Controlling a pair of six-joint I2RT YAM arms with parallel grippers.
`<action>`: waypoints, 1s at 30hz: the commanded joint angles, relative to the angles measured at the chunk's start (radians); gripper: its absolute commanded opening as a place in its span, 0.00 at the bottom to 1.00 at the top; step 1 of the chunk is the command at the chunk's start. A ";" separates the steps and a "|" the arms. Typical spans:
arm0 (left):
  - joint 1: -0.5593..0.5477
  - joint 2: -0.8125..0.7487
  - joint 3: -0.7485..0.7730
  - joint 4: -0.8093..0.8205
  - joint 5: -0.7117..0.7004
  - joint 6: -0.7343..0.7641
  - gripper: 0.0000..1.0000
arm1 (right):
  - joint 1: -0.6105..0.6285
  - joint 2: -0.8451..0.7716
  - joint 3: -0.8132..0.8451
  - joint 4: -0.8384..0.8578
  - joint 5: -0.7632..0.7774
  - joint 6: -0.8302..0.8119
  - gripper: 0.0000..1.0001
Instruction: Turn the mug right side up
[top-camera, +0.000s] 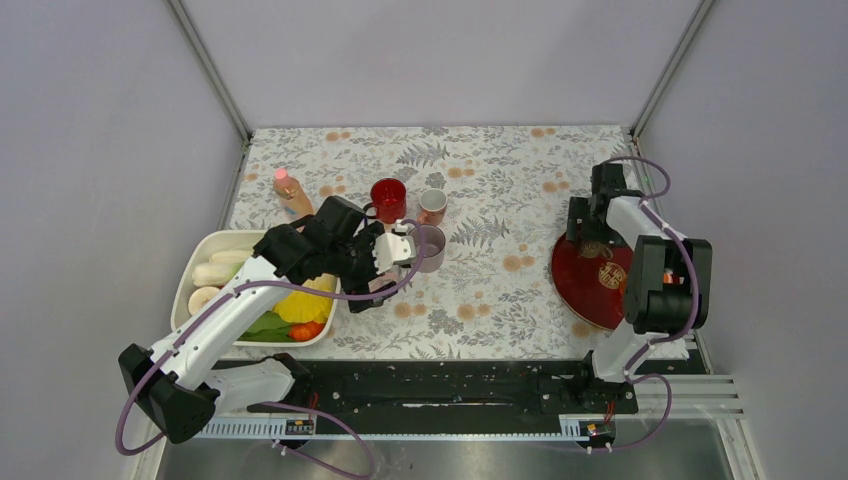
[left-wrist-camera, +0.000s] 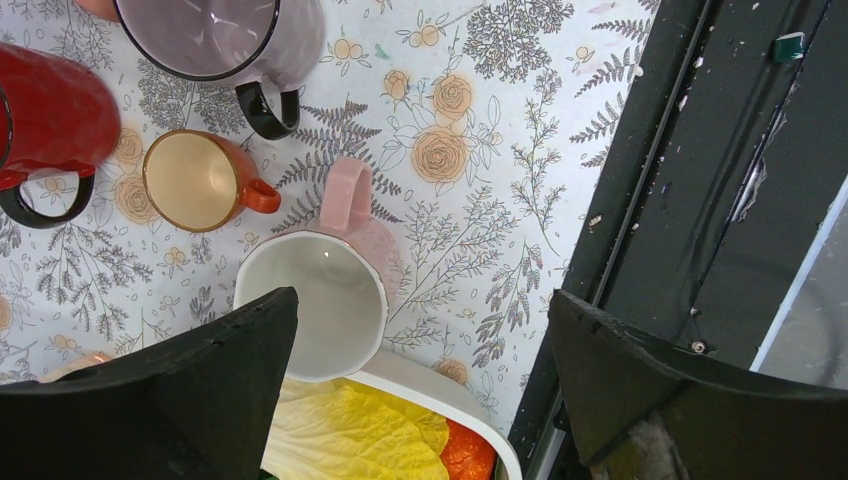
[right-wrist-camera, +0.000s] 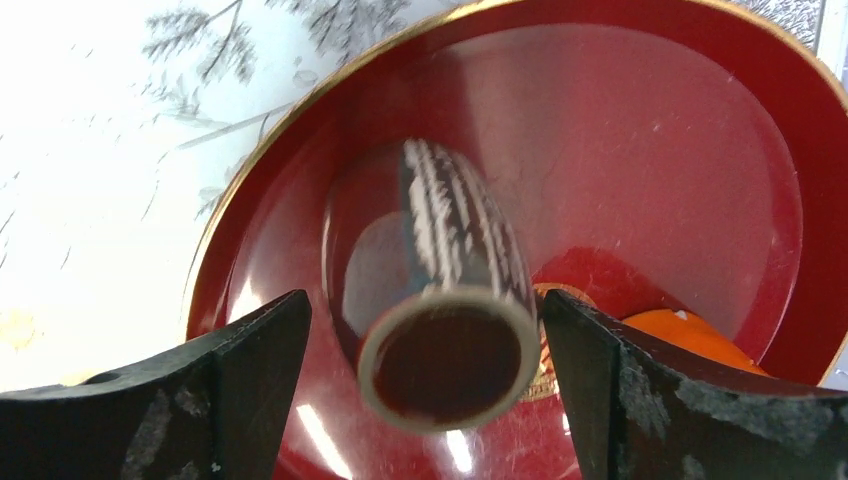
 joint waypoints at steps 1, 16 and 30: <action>-0.002 -0.034 0.029 0.031 0.039 0.015 0.99 | 0.008 -0.161 -0.030 -0.031 -0.167 -0.121 0.95; -0.003 -0.111 0.025 0.087 0.074 0.015 0.99 | -0.090 -0.256 0.008 -0.256 -0.391 -0.882 0.92; -0.007 -0.132 0.021 0.087 0.071 0.003 0.99 | -0.175 -0.193 -0.235 0.134 -0.450 -0.941 0.62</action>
